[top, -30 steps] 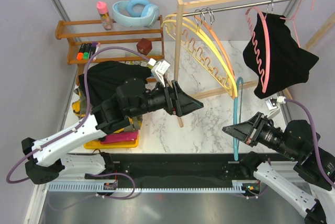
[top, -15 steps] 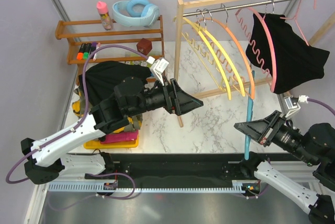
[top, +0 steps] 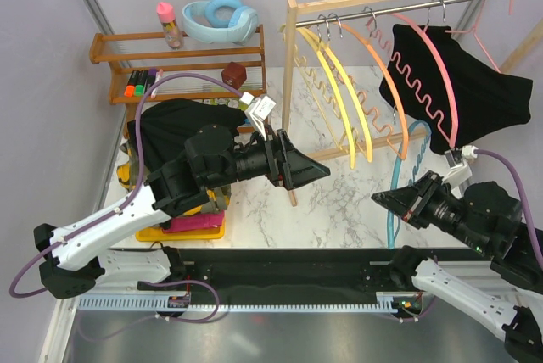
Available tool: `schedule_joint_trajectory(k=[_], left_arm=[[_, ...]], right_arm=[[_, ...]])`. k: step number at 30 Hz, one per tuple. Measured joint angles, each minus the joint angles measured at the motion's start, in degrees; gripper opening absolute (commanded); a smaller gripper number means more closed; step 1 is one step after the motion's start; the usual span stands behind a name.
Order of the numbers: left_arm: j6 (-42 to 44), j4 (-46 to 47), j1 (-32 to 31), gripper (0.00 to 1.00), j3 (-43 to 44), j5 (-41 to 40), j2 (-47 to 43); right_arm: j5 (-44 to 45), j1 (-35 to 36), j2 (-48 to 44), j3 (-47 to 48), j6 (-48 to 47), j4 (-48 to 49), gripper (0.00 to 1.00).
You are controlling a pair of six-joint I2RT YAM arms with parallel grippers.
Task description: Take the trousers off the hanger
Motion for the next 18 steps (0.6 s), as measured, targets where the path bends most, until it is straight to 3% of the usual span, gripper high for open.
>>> schedule_joint_trajectory(k=[11,18], left_arm=[[-0.02,0.46,0.0,0.83,0.0,1.11,-0.11],[-0.04,0.96,0.0,0.83,0.35,3.5,-0.39]], right_arm=[[7.06,2.4,4.48,5.7,-0.42,-1.14,0.0],[5.22,3.85,1.44,1.57,-0.61,-1.03,0.0]])
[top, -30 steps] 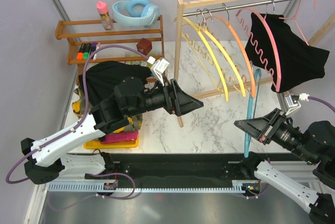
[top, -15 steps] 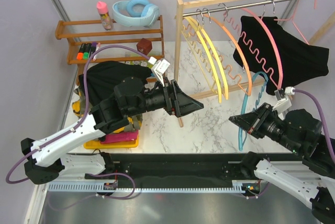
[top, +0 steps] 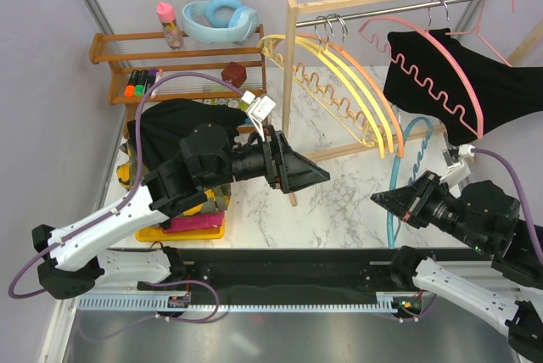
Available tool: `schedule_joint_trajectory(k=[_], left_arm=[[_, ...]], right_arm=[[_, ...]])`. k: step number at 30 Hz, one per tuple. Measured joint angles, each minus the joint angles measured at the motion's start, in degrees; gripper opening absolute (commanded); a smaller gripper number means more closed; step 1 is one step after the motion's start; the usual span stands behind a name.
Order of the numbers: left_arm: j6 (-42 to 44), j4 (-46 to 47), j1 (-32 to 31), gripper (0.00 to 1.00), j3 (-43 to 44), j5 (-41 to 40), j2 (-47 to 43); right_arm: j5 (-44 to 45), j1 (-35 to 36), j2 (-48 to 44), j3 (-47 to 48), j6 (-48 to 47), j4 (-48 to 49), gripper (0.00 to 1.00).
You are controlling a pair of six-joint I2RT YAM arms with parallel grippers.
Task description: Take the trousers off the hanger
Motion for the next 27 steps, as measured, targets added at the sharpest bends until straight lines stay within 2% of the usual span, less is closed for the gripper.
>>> schedule_joint_trajectory(k=[12,18,23,27], left_arm=[[-0.13,1.68,0.0,0.83,1.14,2.75,0.5],[-0.61,2.01,0.0,0.83,1.14,2.95,0.7],[-0.9,2.71,0.0,0.83,1.14,3.02,0.7],[-1.18,3.1,0.0,0.82,1.14,3.08,0.7]], right_arm=[[-12.83,0.11,-0.98,-6.34,-5.46,3.19,0.0],[-7.85,1.68,-2.1,-6.6,-2.99,3.26,0.0],[-0.76,7.61,-5.95,-6.67,2.16,3.61,0.0],[1.38,12.07,-6.97,-6.67,5.64,6.8,0.0]])
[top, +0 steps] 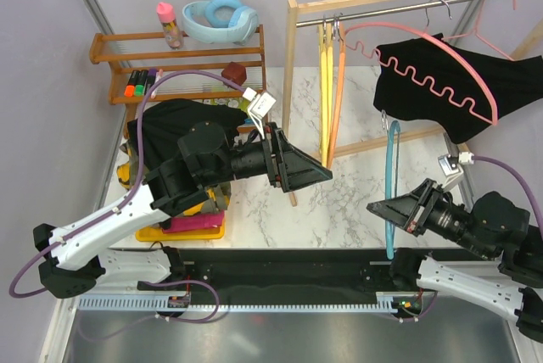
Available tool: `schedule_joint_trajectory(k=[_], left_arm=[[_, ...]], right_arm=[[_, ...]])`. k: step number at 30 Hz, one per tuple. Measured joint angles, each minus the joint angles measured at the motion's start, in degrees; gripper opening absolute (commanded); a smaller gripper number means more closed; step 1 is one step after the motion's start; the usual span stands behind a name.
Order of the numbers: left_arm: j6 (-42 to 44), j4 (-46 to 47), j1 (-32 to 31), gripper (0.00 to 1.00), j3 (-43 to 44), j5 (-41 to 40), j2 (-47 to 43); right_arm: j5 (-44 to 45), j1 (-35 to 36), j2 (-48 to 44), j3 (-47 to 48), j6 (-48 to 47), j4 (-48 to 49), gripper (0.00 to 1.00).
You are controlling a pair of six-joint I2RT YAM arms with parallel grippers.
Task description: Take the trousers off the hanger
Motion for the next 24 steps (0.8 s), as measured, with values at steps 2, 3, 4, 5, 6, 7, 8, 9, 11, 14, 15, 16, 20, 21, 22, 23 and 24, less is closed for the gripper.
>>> schedule_joint_trajectory(k=[2,3,4,5,6,7,8,9,11,14,15,16,20,21,22,23,24], left_arm=[[-0.26,0.31,0.0,0.82,0.0,0.04,0.0],[-0.37,0.5,0.0,0.82,0.0,0.04,0.0],[-0.52,0.83,0.0,0.82,-0.02,0.11,0.0],[-0.57,1.01,0.0,0.82,-0.02,0.15,0.0],[-0.68,1.27,0.0,0.82,-0.02,0.35,0.0],[-0.76,1.42,0.0,0.82,-0.02,0.5,0.0],[-0.81,1.51,0.0,0.82,-0.02,0.66,0.0],[-0.85,1.53,0.0,0.81,-0.02,0.81,0.0],[-0.96,1.55,0.0,0.81,-0.13,0.92,-0.15],[-0.98,1.6,0.0,0.81,-0.59,0.92,-0.87],[-0.98,1.6,0.0,0.81,-0.85,0.92,-1.22],[-0.98,1.57,0.0,0.81,-1.16,0.92,-1.75],[-0.96,1.68,-0.04,0.81,-2.27,0.9,-3.72],[-0.98,1.79,-0.04,0.81,-2.36,0.9,-4.02],[-0.96,1.95,-0.04,0.81,-2.4,0.87,-4.22],[-0.96,2.08,-0.04,0.81,-2.4,0.87,-4.31],[-0.96,2.27,-0.04,0.81,-2.4,0.87,-4.31]], right_arm=[[0.46,0.68,1.16,0.63,0.79,1.44,0.0],[0.72,0.76,2.01,1.14,1.07,1.86,0.0],[1.11,0.85,3.41,2.25,1.36,2.27,0.0],[1.75,1.03,4.92,3.45,1.66,3.02,0.0],[2.73,1.44,6.51,4.74,1.86,3.76,0.0],[3.87,2.05,8.13,6.27,2.05,4.28,0.0],[5.33,2.93,9.88,8.04,2.27,4.7,0.0],[7.23,4.17,11.52,9.88,2.38,5.11,0.0],[11.3,7.48,14.16,13.05,2.8,6.32,0.0],[20.92,17.62,16.83,17.05,3.48,8.15,0.0],[24.02,21.4,16.98,17.44,3.85,8.83,0.0],[27.45,24.79,16.81,17.44,4.24,9.27,0.0],[40.28,37.2,15.15,16.85,5.62,9.62,0.0],[44.76,40.89,14.99,16.87,5.75,9.81,0.0],[47.76,43.5,15.02,16.9,5.7,10.34,0.0],[50.21,45.18,15.21,16.9,5.77,10.45,0.0],[53.51,46.62,15.69,16.9,5.75,10.6,0.0]])
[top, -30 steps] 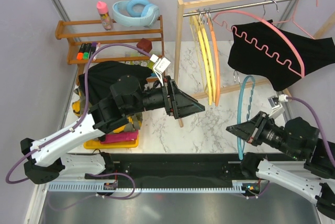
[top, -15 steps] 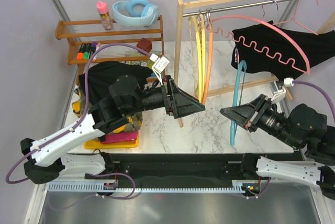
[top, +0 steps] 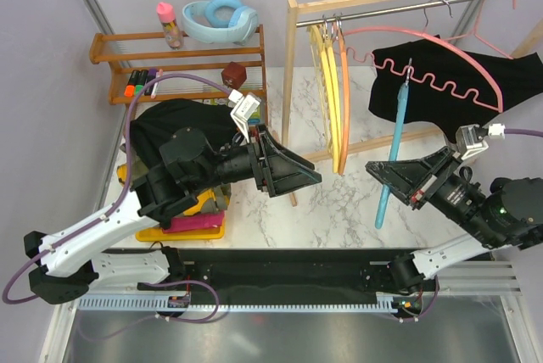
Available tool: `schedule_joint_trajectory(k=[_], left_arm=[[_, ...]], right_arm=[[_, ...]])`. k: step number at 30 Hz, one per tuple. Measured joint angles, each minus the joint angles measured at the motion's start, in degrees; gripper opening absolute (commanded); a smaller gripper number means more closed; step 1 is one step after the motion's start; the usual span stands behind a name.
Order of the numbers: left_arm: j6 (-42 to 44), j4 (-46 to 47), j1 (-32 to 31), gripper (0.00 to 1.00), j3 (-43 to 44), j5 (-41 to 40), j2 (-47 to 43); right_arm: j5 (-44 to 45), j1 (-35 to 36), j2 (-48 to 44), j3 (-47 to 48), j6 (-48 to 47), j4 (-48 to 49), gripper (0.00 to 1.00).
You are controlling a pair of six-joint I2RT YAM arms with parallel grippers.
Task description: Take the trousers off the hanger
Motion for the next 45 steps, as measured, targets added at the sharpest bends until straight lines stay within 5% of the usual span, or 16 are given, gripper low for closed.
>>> schedule_joint_trajectory(k=[7,14,20,21,22,27,31,35,45], left_arm=[[0.44,-0.79,0.0,0.79,0.02,-0.33,0.0],[3.67,-4.52,-0.09,0.79,0.11,-1.14,0.22],[12.26,-6.93,-8.57,0.64,5.86,-1.9,5.18],[14.19,-7.48,-11.34,0.51,7.3,-3.52,6.19],[15.85,-7.72,-14.25,0.5,8.22,-5.4,6.84],[24.59,-9.57,-26.75,0.62,11.06,-20.92,8.72],[29.83,-12.07,-33.22,0.63,18.53,-34.18,15.21],[32.65,-15.26,-35.3,0.64,24.85,-45.07,21.33],[33.73,-19.71,-37.22,0.52,30.75,-55.32,26.01]], right_arm=[[13.14,0.94,6.27,3.45,-2.64,-0.96,0.0],[17.4,0.96,10.71,4.04,-4.55,-2.27,0.0],[18.51,0.96,10.01,2.75,-3.98,-2.99,0.0],[18.62,0.96,9.75,2.25,-3.58,-3.02,0.0],[18.71,0.96,9.44,1.73,-3.19,-3.08,0.0],[18.86,0.96,7.58,-0.2,-1.44,-3.23,0.0],[19.08,0.96,7.13,-0.35,-0.61,-3.32,0.0],[19.26,0.96,7.41,-0.35,-0.59,-3.48,0.0],[20.7,0.94,7.06,-0.92,-0.46,-4.17,0.0]])
